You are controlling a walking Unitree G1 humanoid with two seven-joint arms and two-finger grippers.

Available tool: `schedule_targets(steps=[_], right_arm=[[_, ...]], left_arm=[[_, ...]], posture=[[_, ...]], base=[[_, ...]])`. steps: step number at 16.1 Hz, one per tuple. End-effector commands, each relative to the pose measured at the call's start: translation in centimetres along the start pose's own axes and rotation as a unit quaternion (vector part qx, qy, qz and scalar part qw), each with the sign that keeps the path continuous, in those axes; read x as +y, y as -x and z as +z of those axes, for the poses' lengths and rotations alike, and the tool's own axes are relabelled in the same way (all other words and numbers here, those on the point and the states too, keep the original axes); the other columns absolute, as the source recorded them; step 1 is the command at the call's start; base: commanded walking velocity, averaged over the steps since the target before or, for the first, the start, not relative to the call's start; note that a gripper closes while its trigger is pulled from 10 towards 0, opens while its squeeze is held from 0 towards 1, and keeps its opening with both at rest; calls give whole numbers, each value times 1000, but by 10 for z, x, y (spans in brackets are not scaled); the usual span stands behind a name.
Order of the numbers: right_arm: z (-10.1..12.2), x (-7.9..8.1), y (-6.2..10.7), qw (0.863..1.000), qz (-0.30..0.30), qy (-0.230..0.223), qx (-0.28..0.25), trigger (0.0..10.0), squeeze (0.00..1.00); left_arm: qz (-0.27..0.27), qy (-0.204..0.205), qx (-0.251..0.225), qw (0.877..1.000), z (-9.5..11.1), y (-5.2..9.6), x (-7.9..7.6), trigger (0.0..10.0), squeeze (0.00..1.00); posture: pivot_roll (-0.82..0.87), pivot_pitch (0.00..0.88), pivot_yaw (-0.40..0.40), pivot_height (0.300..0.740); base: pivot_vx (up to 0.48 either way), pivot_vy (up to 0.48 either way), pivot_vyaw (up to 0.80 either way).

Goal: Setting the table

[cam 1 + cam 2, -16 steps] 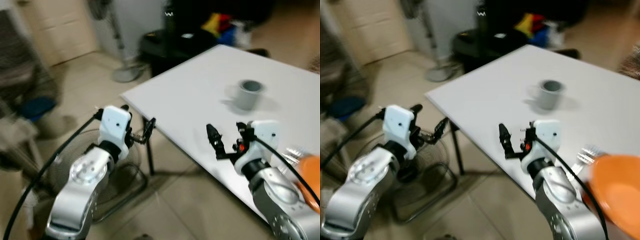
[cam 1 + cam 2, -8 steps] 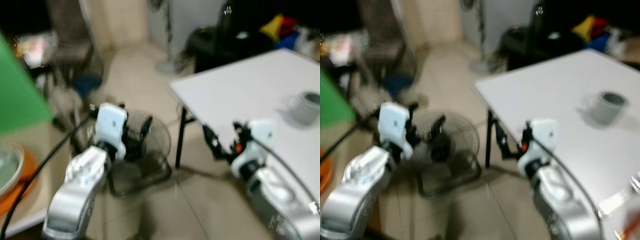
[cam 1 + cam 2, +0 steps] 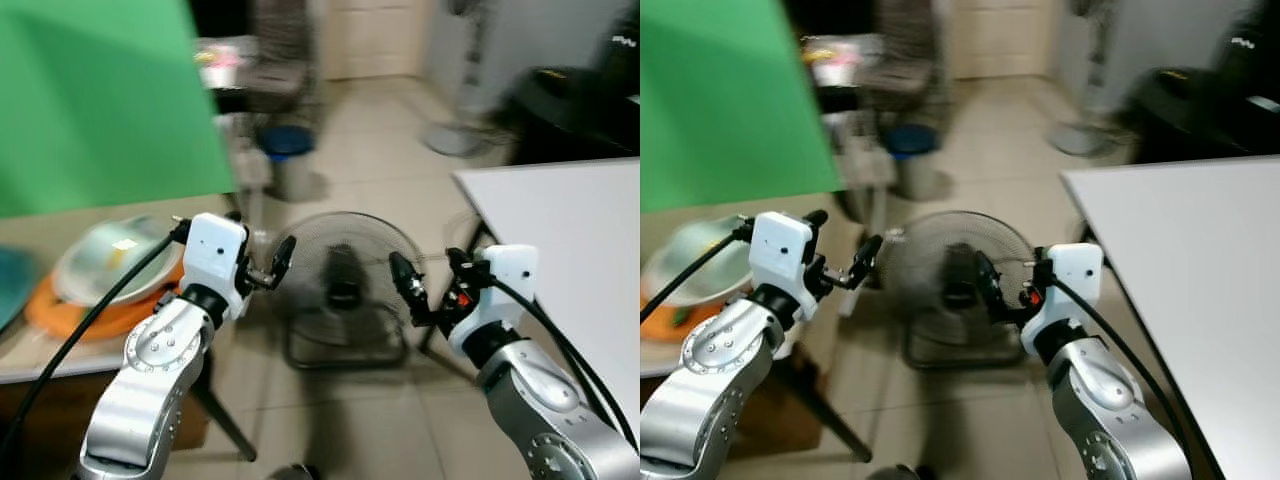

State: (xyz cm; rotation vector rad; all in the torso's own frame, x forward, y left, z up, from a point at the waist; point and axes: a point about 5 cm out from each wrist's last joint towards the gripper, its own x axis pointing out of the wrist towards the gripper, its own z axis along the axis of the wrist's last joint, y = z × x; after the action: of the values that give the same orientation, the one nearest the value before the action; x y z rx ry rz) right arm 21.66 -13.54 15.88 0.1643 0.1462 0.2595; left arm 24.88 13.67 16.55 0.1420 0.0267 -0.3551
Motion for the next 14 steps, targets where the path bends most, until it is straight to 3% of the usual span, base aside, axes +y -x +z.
schedule_targets(steps=[1,4,12,14], right_arm=[[2,-2,2,1000,-2,-1,-2,10000,1000],[2,-1,1,1000,4,-3,-1,10000,1000],[6,-5,0,1000,-19,2,-18,10000,1000],[7,-10,-2,998,-55,28,-21,10000,459]], left_arm=[[-9,5,-6,1000,4,1,-3,10000,0],[-7,6,-8,1000,5,1,-2,10000,0],[-6,-7,-12,1000,9,1,1,10000,0],[-2,-10,-12,1000,9,1,4,10000,0]], posture=[[105,0,72,740],[107,0,69,740],[111,0,68,740],[112,0,68,740]], base=[[0,0,800],[0,173,756],[0,268,0],[0,268,0]])
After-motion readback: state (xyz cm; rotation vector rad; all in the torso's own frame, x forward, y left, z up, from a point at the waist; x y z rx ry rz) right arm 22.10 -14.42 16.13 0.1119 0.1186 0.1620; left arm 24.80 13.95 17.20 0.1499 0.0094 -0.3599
